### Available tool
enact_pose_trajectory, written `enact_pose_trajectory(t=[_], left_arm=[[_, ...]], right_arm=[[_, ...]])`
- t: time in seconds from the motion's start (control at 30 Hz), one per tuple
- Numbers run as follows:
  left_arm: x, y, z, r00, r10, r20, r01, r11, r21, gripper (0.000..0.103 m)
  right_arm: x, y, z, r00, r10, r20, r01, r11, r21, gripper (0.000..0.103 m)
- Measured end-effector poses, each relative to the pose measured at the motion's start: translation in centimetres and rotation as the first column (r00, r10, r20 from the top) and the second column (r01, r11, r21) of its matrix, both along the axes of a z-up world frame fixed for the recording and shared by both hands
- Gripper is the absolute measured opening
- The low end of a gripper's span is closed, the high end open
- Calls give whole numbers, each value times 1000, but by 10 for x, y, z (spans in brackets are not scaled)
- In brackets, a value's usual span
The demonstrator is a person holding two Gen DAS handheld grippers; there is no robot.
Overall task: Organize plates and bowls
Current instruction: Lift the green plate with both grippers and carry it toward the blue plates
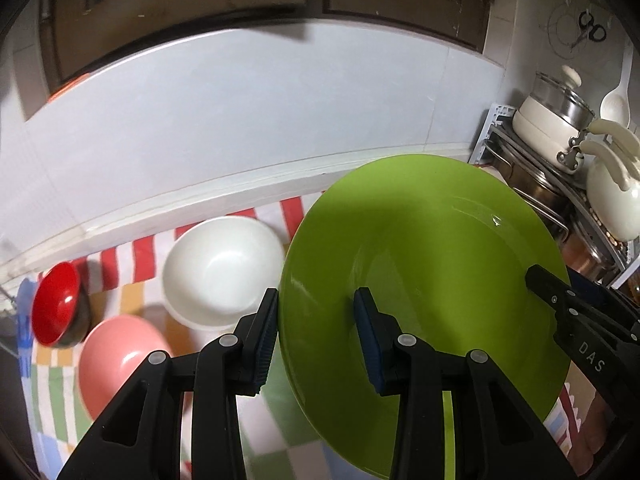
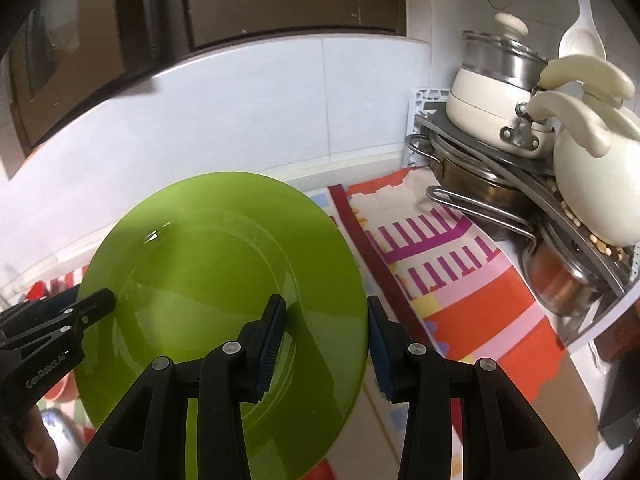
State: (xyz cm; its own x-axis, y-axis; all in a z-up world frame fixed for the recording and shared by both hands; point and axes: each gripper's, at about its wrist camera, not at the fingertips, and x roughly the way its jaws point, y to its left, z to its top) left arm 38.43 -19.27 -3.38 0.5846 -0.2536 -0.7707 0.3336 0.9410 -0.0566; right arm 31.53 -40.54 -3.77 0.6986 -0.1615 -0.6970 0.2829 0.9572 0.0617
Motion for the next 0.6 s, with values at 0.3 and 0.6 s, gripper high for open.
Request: enact_pose_trajectory(t=[0.3,0.6], left_arm=[[-38,44,12,998,55,22,-55,998,-13,37],[-76,93,20,994,102,31,-101,994,-31,37]], right_arm=[[-30,38,10,999,45,15,-45,999,-1,41],[-60,81,20,996,87,33,-87,996,-22,41]])
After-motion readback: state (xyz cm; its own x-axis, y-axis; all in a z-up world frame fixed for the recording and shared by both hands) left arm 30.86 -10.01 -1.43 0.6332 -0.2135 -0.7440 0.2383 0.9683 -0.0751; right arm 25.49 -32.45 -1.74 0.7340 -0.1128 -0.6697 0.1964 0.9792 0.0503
